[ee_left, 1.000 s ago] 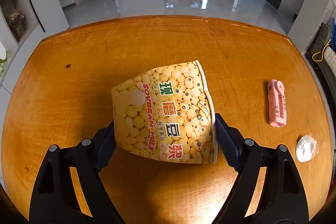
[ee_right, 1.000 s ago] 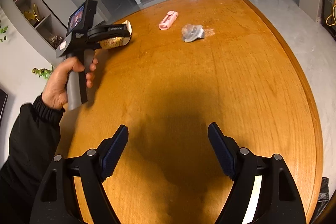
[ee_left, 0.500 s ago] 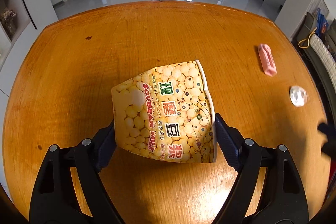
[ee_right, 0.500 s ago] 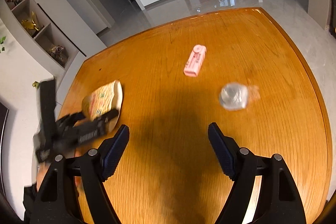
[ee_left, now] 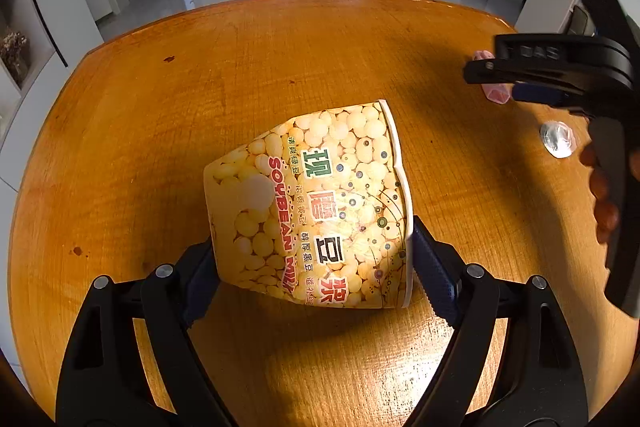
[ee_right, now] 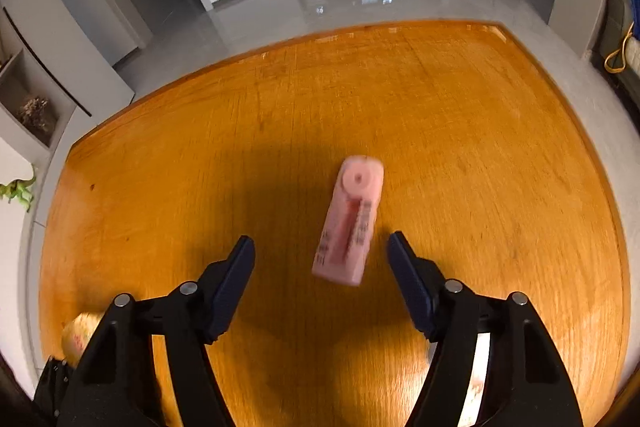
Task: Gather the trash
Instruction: 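Grasp the pink plastic case with the right tool while the left tool holds the cup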
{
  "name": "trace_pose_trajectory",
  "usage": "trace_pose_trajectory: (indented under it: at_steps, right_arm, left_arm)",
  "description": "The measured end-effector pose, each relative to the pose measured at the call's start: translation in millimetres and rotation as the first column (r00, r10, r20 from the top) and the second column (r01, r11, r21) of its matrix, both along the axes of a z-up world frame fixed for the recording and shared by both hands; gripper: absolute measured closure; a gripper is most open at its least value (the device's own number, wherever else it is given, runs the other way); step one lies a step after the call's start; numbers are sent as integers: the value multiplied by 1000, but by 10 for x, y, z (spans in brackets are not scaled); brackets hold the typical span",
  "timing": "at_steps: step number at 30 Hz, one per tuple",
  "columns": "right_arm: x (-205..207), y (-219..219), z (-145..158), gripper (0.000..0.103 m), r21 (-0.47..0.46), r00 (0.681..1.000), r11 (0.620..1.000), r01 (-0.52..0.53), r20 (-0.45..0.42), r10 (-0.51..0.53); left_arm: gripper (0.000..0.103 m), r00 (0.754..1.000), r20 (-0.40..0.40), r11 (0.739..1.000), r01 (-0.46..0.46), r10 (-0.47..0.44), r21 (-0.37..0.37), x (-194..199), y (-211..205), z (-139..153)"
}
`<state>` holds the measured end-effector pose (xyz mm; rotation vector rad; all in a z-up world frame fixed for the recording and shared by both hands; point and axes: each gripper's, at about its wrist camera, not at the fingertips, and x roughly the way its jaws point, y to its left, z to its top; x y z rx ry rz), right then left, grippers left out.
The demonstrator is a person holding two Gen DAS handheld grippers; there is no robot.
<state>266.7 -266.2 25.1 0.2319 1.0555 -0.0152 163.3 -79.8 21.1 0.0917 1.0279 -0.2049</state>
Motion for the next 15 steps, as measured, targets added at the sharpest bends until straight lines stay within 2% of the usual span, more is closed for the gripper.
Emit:
trace_pose_trajectory:
  at_steps: [2, 4, 6, 15]
  right_arm:
    - [37, 26, -18, 40, -35, 1000, 999, -11, -1, 11]
    - [21, 62, -30, 49, -88, 1000, 996, -28, 7, 29]
    - [-17, 107, -35, 69, -146, 998, 988, -59, 12, 62]
    - [-363, 175, -19, 70, -213, 986, 964, -160, 16, 167]
  left_arm:
    - [21, 1000, 1, 1000, 7, -7, 3, 0, -4, -4]
    - [21, 1000, 3, 1000, 11, -11, 1, -2, 3, -10]
    - [21, 1000, 6, 1000, 10, -10, -1, -25, -9, -7]
    - [21, 1000, 13, 1000, 6, -6, 3, -107, -43, -14]
